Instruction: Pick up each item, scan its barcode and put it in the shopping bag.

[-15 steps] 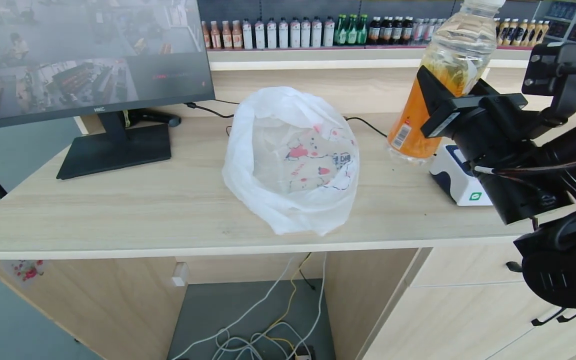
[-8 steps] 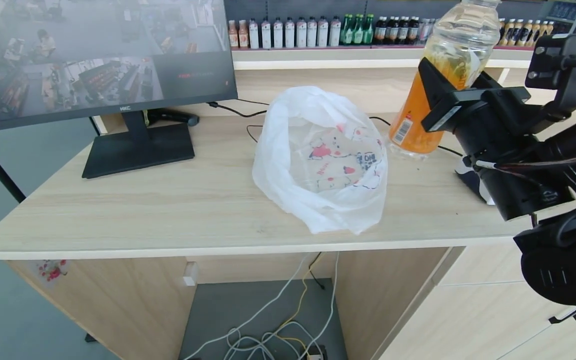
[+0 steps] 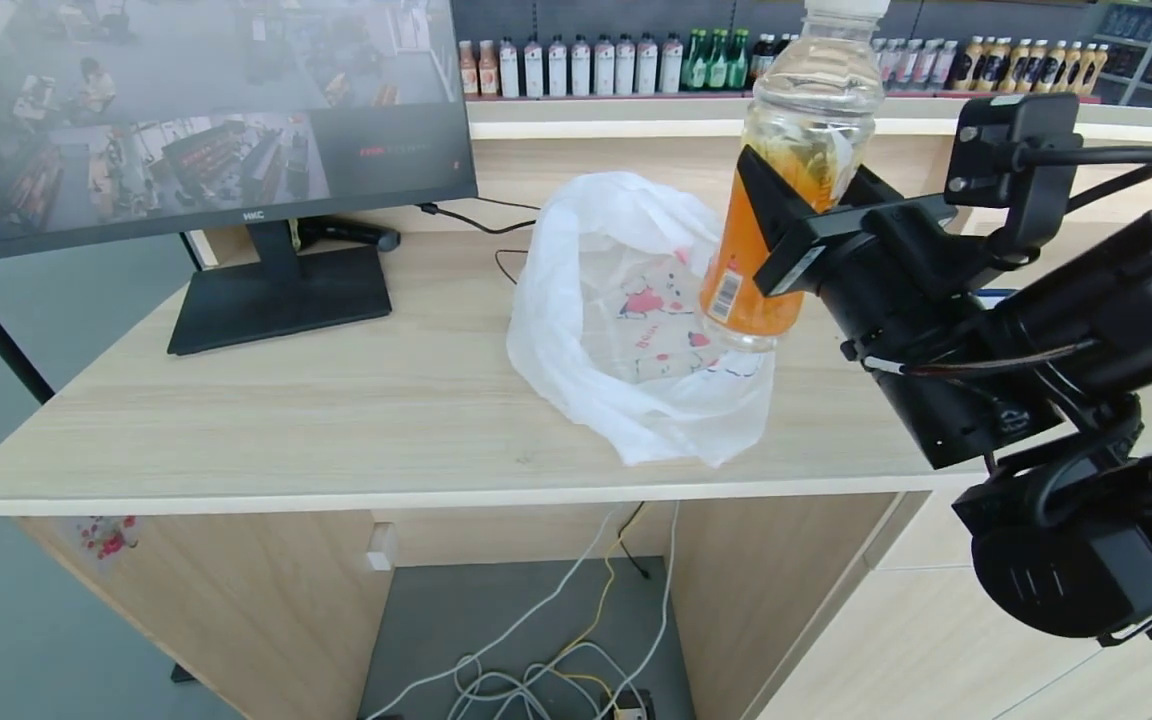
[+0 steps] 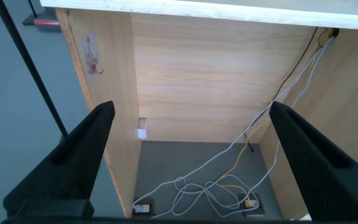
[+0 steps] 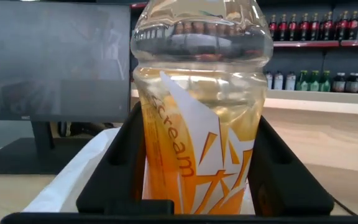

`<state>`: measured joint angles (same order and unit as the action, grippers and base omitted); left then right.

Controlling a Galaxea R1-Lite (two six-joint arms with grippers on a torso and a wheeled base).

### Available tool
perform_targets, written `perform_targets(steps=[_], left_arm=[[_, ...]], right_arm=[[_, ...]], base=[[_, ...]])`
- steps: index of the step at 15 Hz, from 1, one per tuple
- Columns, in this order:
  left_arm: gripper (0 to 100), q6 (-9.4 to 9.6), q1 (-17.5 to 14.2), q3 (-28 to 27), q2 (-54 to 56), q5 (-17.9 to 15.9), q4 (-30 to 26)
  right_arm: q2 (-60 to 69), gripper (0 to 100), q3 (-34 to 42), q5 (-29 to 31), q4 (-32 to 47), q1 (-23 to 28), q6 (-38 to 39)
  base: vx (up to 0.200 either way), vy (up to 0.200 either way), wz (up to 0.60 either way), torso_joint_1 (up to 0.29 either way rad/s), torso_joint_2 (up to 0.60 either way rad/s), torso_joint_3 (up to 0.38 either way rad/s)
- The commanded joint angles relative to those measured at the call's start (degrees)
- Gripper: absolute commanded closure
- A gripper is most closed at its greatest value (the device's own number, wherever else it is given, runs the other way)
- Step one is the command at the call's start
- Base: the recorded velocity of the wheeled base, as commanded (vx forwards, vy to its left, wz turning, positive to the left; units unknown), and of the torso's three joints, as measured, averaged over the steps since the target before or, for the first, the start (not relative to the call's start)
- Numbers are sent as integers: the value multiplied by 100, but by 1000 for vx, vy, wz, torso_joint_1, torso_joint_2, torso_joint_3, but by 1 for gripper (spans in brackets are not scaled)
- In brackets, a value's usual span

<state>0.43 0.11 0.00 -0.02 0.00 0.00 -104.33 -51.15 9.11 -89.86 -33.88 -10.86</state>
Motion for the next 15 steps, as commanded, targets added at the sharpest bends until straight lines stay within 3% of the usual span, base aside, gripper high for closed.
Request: perform_targets(steps=[1, 6, 12, 15], left_arm=[[0, 1, -2, 0, 2, 0, 0], [0, 10, -2, 0, 2, 0, 0], [0, -8, -2, 0, 2, 0, 0], [0, -8, -2, 0, 2, 0, 0]], right_arm=[[-105, 100, -53, 12, 188, -40, -83], [-149, 100, -642, 3, 1330, -137, -83], [-1090, 100, -2786, -14, 2745, -128, 23], [-1661, 100, -3507, -14, 2886, -75, 137]], base=[[0, 0, 0, 0, 0, 0], [0, 0, 0, 0, 0, 0], [0, 0, 0, 0, 0, 0], [0, 0, 0, 0, 0, 0]])
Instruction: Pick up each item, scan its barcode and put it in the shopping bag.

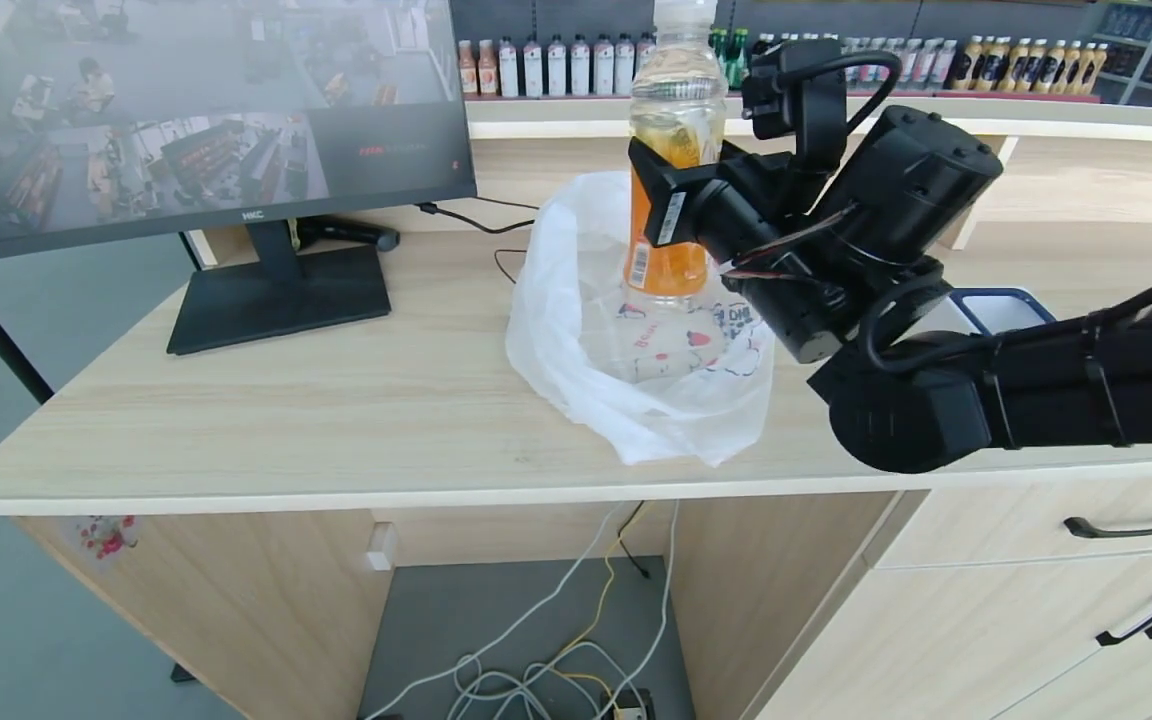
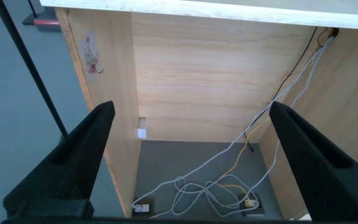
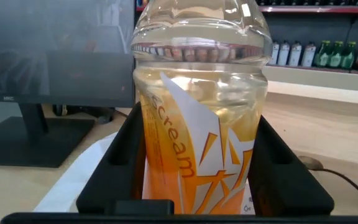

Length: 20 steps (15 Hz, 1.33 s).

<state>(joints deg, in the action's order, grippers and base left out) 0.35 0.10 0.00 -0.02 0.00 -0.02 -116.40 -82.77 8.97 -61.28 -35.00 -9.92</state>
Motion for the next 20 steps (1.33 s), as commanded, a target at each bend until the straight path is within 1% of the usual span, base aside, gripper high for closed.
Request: perform_targets(steps=[1, 6, 10, 13, 15, 20], left_arm=[[0, 0, -1, 0, 2, 0, 2], [0, 0, -1, 0, 2, 0, 2], [0, 0, -1, 0, 2, 0, 2], [0, 0, -1, 0, 2, 0, 2], [0, 0, -1, 0, 2, 0, 2], [0, 0, -1, 0, 2, 0, 2]], right_arm=[[-612, 100, -520, -1, 29, 99, 78], [-1140, 100, -969, -10, 90, 406, 377], [-1368, 100, -1136, -10, 99, 415, 518], [-1588, 100, -1540, -10, 134, 415, 526], [-1614, 100, -1628, -27, 257, 415, 526], [-1693, 100, -1733, -18, 275, 397, 526]], base=[[0, 0, 0, 0, 0, 0], [0, 0, 0, 0, 0, 0], [0, 0, 0, 0, 0, 0], [0, 0, 0, 0, 0, 0], [0, 0, 0, 0, 0, 0], [0, 0, 0, 0, 0, 0]])
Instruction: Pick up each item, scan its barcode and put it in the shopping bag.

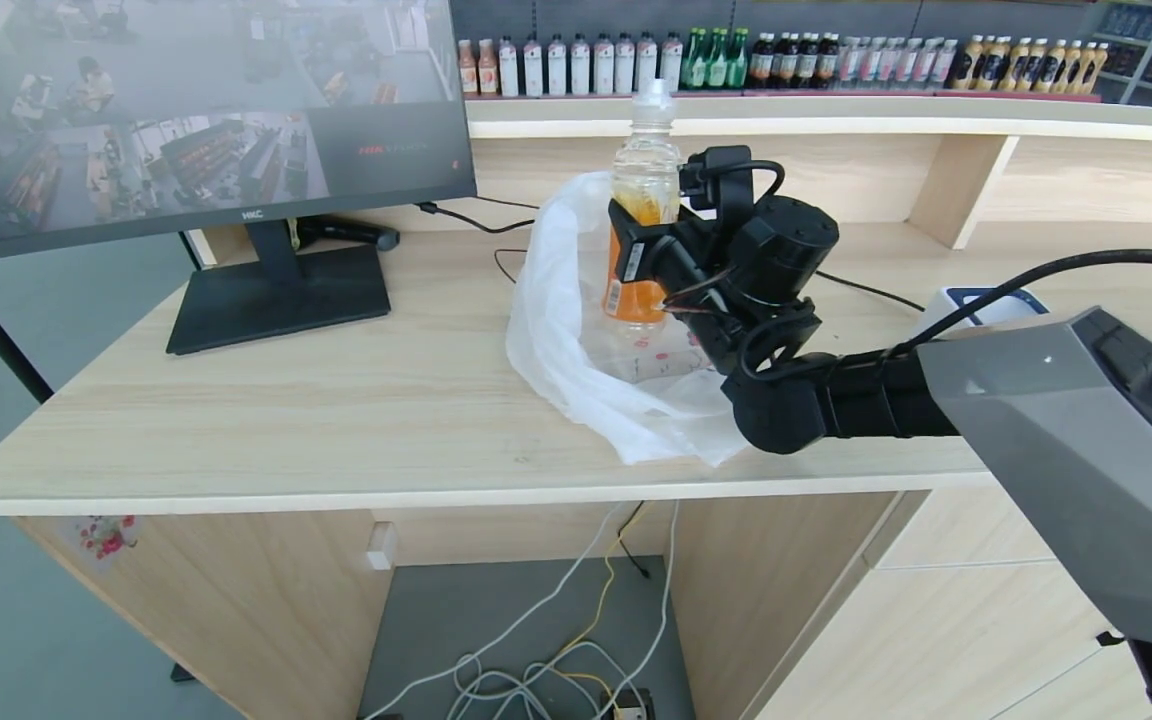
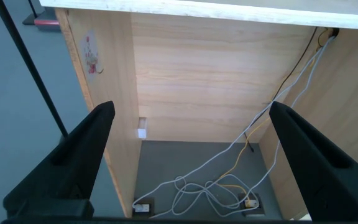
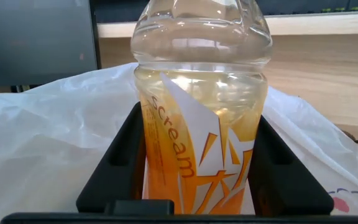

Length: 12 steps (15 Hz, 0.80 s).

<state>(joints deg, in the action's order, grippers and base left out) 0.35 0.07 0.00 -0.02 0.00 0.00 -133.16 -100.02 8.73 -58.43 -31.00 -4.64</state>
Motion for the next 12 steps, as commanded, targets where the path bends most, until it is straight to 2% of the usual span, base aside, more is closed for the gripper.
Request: perform_targets(steps=[1, 12], left_arm=[[0, 0, 1, 0, 2, 0, 0], [0, 0, 1, 0, 2, 0, 0]], right_arm=[[-35, 100, -8, 6, -11, -11, -1], [0, 100, 71, 32, -46, -134, -168]], base=[[0, 0, 0, 0, 0, 0], [0, 0, 0, 0, 0, 0]])
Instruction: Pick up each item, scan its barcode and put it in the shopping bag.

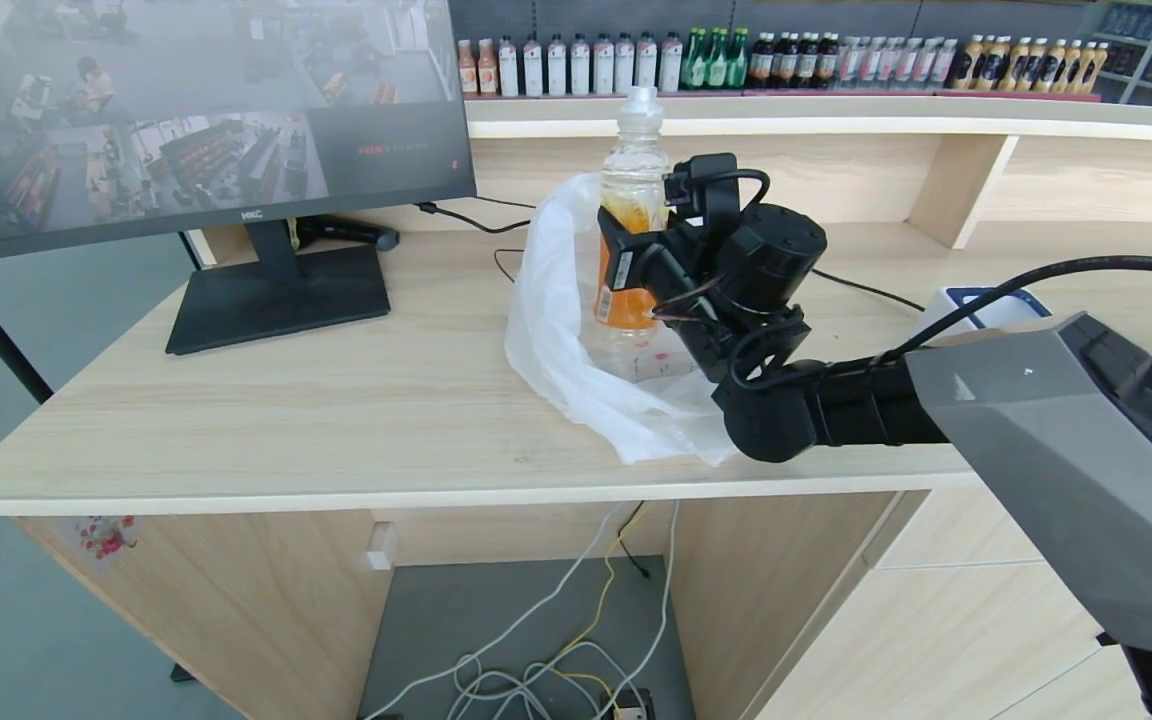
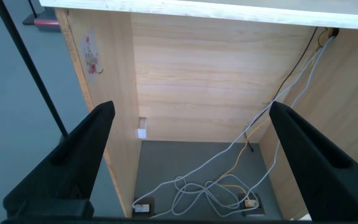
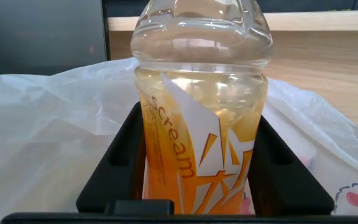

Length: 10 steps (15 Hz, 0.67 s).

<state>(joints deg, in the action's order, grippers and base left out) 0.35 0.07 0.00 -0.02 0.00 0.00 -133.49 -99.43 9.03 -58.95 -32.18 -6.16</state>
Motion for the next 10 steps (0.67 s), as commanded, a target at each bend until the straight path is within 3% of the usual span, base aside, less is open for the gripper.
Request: perform_targets(steps=[1, 5, 10], left_arm=[[0, 0, 1, 0, 2, 0, 0], [0, 0, 1, 0, 2, 0, 0], [0, 0, 1, 0, 2, 0, 0]], right_arm=[[33, 100, 11, 2, 7, -16, -17], [33, 100, 134, 11, 7, -7, -52], [200, 100, 802, 2, -2, 2, -52]], base=[[0, 0, 0, 0, 0, 0], [0, 0, 0, 0, 0, 0], [0, 0, 0, 0, 0, 0]])
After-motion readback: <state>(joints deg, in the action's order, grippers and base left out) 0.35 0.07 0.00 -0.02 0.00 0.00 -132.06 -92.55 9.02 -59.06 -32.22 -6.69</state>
